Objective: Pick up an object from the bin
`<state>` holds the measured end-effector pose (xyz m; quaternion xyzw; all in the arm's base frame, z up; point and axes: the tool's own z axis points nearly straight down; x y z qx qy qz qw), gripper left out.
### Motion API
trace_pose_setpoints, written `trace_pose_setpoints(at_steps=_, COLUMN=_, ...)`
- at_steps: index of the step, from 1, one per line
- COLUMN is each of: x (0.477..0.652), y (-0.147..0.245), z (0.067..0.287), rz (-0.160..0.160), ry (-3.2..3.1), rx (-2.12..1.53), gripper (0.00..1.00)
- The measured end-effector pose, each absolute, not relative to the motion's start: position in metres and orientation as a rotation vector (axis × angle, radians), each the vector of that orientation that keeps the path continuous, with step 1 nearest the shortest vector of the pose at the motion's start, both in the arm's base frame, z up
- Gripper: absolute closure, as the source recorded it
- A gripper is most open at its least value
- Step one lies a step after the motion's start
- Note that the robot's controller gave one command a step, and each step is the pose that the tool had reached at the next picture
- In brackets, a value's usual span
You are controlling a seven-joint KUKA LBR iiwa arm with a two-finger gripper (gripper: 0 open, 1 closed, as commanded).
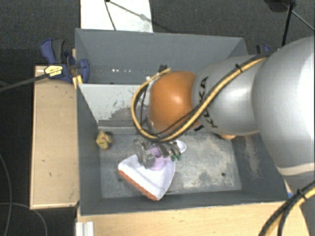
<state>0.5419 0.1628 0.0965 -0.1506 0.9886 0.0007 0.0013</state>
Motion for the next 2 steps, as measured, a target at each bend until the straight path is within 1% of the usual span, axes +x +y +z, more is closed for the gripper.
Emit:
trace_pose_setpoints(at_steps=1, x=0.5637, y=0.1603, z=0.1114, rz=0.001, ry=3.105, rx=-0.454, gripper=1.00)
trace_pose_setpoints(at_steps=2, x=0.5667, y=0.1544, z=0.1179, rz=0.000, ry=3.102, rx=-0.476, gripper=1.00)
